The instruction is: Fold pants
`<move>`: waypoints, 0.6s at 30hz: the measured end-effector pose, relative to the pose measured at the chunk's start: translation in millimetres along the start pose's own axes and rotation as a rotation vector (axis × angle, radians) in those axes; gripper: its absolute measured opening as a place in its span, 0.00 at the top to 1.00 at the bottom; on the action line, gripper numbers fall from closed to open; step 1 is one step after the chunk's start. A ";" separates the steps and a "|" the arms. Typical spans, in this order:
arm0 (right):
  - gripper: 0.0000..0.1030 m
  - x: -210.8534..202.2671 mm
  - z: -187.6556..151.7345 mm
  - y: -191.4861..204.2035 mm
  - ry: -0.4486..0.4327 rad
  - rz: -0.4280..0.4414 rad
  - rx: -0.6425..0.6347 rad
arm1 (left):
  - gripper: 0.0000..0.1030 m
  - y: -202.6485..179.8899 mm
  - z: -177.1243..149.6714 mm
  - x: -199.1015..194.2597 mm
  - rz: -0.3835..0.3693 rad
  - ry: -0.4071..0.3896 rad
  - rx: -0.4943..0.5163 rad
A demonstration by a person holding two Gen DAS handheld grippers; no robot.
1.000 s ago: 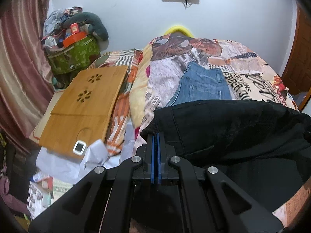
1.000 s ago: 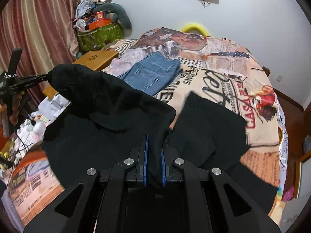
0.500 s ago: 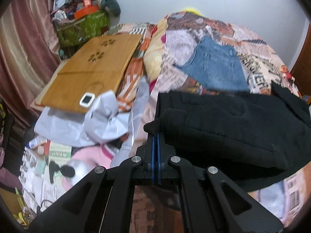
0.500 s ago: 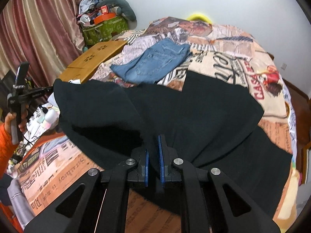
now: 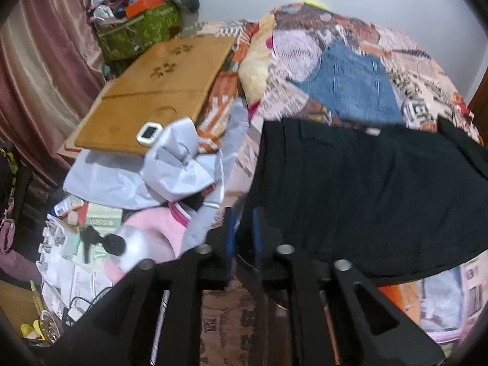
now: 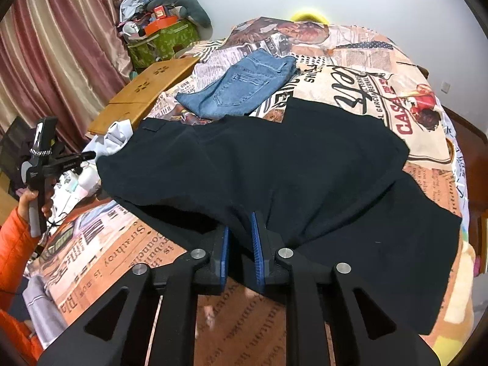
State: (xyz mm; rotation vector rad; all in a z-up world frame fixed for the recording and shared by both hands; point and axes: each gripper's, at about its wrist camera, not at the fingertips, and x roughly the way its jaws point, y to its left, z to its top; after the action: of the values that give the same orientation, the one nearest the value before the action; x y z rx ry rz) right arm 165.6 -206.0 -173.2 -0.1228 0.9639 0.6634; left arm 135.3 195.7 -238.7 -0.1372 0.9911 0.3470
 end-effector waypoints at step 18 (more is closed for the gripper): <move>0.36 -32.5 48.8 -36.5 -0.141 -0.116 0.025 | 0.07 -57.8 79.0 -31.5 -0.055 -0.168 0.029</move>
State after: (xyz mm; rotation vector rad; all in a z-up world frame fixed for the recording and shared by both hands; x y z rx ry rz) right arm 209.0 -231.7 -126.0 -0.1077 0.8223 0.5457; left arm 202.4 155.9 -171.8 -0.1073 0.8248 0.2887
